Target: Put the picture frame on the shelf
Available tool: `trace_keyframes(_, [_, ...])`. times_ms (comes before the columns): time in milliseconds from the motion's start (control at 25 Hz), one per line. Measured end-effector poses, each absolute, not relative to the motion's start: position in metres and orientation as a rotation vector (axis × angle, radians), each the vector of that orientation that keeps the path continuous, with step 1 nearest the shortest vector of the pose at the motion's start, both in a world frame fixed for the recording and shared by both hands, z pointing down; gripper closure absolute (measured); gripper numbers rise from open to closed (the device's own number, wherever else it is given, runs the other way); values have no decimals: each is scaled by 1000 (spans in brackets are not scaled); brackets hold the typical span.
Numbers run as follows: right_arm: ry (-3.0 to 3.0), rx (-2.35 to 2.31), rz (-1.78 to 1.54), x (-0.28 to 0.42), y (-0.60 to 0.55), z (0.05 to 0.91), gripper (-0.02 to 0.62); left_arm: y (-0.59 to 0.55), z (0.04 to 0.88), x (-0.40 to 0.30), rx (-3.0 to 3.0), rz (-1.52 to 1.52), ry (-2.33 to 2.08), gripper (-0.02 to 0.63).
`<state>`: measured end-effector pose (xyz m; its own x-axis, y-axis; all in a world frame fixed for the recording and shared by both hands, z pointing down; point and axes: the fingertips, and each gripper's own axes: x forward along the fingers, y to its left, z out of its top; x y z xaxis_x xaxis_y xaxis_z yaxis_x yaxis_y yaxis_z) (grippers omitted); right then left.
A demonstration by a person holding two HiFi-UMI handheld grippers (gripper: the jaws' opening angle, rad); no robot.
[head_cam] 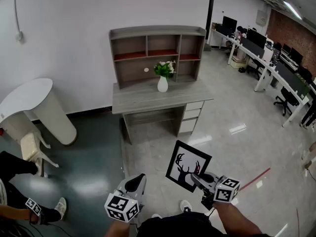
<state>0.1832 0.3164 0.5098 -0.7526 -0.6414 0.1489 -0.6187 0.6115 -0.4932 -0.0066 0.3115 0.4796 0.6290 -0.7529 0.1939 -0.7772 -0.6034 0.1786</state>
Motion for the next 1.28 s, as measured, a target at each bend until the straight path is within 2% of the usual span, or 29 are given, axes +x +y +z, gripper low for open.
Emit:
trace_keyframes(800, [2797,-964,-864,132,317,510,557,301,493,-46,2592,147,-1244,597])
trace_keyframes(1280, [2791,-920,-887,130,228,519,557,235,495,-54,2552,188,-1317,597])
